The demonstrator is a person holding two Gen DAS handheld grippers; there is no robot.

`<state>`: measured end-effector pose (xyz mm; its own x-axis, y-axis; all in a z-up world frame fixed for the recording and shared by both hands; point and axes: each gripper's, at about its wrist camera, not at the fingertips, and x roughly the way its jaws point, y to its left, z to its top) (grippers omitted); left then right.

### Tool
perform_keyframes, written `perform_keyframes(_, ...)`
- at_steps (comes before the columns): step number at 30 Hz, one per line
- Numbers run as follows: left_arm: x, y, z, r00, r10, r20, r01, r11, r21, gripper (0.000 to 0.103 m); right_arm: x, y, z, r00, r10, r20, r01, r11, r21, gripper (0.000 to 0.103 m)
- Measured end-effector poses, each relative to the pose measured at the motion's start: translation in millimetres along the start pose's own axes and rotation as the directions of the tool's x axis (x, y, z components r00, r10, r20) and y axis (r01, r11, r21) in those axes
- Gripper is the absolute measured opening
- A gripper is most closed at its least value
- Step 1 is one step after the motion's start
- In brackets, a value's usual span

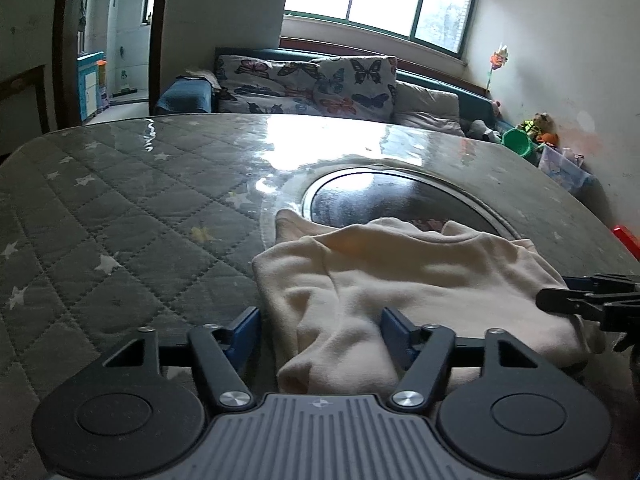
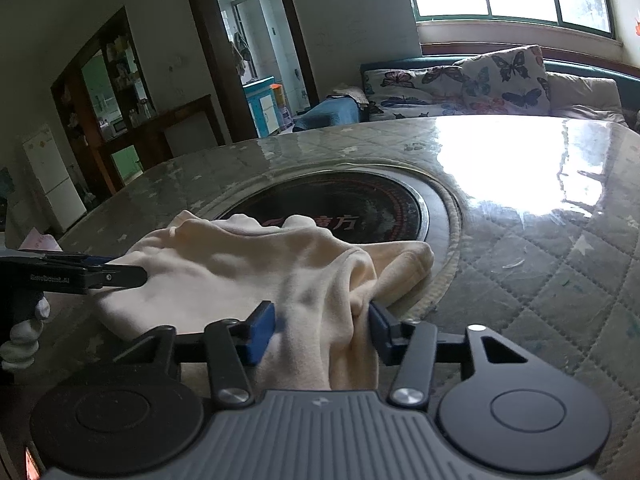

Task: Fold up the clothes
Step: 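Close the right tool on the sweatshirt edge while the left tool grasps beside it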

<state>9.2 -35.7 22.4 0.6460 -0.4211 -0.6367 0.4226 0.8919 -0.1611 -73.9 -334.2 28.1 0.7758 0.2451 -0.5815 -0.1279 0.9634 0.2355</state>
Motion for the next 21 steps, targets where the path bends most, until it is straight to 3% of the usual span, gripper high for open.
perform_keyframes(4,0.3,-0.2,0.2,1.0,0.0,0.0,0.0,1.0,0.003,0.066,-0.6,-0.5,0.1,1.0,0.005,0.002,-0.005,1.0,0.006,0.049)
perform_keyframes(12,1.0,-1.9,-1.0,1.0,0.01,0.006,-0.01,1.0,0.015,0.068,0.5,-0.4,-1.6,1.0,0.01,0.004,-0.01,1.0,-0.001,0.059)
perform_keyframes(18,0.2,-2.3,0.0,1.0,0.01,0.005,-0.01,1.0,0.016,0.068,1.1,0.9,-1.3,1.0,0.005,0.0,-0.005,1.0,-0.004,0.059)
perform_keyframes(21,0.7,-3.3,0.2,1.0,0.007,0.003,-0.007,1.0,0.022,0.068,1.5,1.7,-1.6,1.0,0.006,-0.002,-0.006,1.0,-0.007,0.051)
